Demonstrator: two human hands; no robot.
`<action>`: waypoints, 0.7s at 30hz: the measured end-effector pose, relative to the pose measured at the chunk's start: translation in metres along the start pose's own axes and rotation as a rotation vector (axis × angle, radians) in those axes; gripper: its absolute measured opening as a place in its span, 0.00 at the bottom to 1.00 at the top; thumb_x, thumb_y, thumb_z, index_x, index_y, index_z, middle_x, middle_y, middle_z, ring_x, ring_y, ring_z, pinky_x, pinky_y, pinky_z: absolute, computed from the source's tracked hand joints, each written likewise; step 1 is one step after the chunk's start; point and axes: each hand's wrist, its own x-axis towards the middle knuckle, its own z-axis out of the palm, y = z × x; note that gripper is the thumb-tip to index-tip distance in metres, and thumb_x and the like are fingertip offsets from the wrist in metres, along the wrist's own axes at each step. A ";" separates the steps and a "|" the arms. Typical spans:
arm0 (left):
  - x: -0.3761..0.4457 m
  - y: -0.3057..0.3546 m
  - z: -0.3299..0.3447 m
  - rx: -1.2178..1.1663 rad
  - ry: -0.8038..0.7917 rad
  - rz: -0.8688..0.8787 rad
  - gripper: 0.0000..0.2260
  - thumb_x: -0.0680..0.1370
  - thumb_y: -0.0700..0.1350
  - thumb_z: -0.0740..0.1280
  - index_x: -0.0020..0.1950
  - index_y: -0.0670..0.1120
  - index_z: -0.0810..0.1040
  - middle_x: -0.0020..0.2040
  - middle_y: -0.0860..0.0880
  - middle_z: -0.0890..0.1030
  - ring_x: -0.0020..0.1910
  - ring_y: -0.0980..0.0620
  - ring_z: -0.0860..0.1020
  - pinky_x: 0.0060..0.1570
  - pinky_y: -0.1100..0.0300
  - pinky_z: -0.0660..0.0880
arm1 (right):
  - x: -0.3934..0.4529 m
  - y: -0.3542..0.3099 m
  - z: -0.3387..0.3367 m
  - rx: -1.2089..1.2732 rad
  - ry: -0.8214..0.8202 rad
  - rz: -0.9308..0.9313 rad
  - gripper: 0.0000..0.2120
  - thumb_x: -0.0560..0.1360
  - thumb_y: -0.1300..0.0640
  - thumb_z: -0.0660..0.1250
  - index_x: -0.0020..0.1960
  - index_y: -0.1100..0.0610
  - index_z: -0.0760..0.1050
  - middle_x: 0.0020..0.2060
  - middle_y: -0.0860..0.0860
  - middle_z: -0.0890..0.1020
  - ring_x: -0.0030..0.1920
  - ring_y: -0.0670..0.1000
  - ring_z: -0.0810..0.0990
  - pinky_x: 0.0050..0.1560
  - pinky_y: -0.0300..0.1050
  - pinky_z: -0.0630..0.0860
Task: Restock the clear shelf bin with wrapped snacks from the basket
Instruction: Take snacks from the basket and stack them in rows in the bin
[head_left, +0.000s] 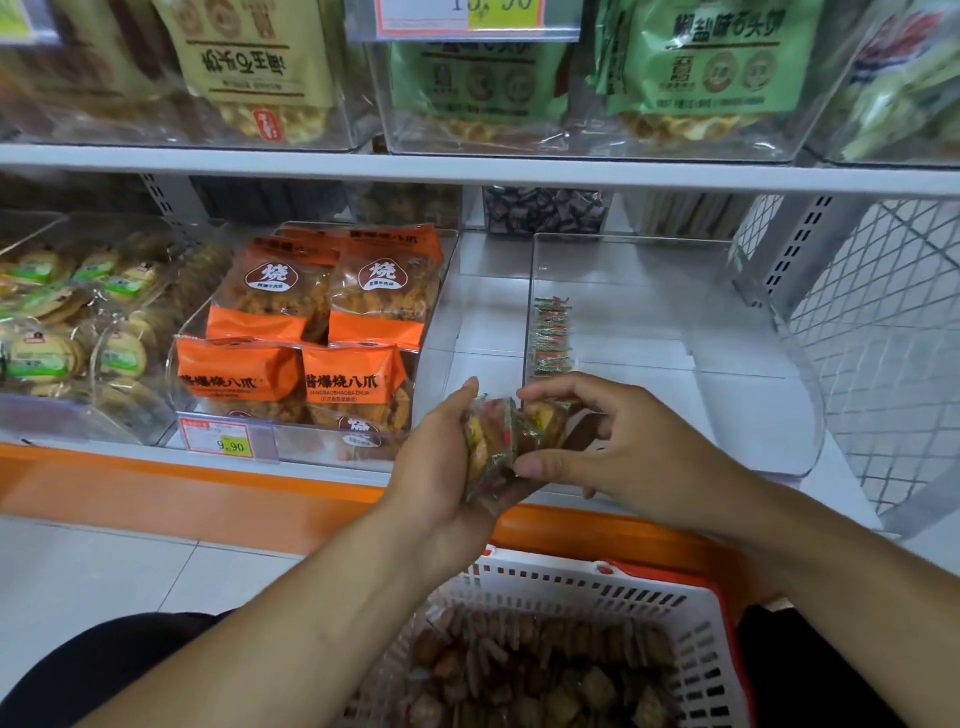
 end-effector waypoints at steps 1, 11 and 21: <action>0.000 0.001 0.000 -0.031 -0.019 -0.032 0.27 0.84 0.56 0.58 0.57 0.34 0.84 0.56 0.34 0.84 0.51 0.39 0.86 0.43 0.49 0.84 | 0.000 0.001 -0.001 -0.022 0.026 -0.015 0.29 0.60 0.35 0.79 0.60 0.37 0.78 0.46 0.40 0.84 0.44 0.43 0.84 0.39 0.40 0.79; 0.001 0.006 0.009 -0.241 0.055 -0.029 0.27 0.87 0.54 0.54 0.64 0.28 0.73 0.57 0.28 0.81 0.56 0.34 0.83 0.63 0.38 0.76 | -0.004 0.004 0.000 -0.015 0.393 -0.119 0.11 0.71 0.58 0.78 0.45 0.46 0.78 0.44 0.41 0.84 0.47 0.43 0.82 0.47 0.38 0.79; 0.004 0.005 0.013 -0.154 0.238 0.103 0.29 0.81 0.62 0.62 0.59 0.36 0.77 0.39 0.39 0.84 0.35 0.43 0.85 0.41 0.46 0.85 | -0.004 -0.005 0.000 0.395 0.517 -0.088 0.13 0.74 0.60 0.74 0.54 0.48 0.76 0.46 0.47 0.87 0.42 0.46 0.86 0.39 0.36 0.79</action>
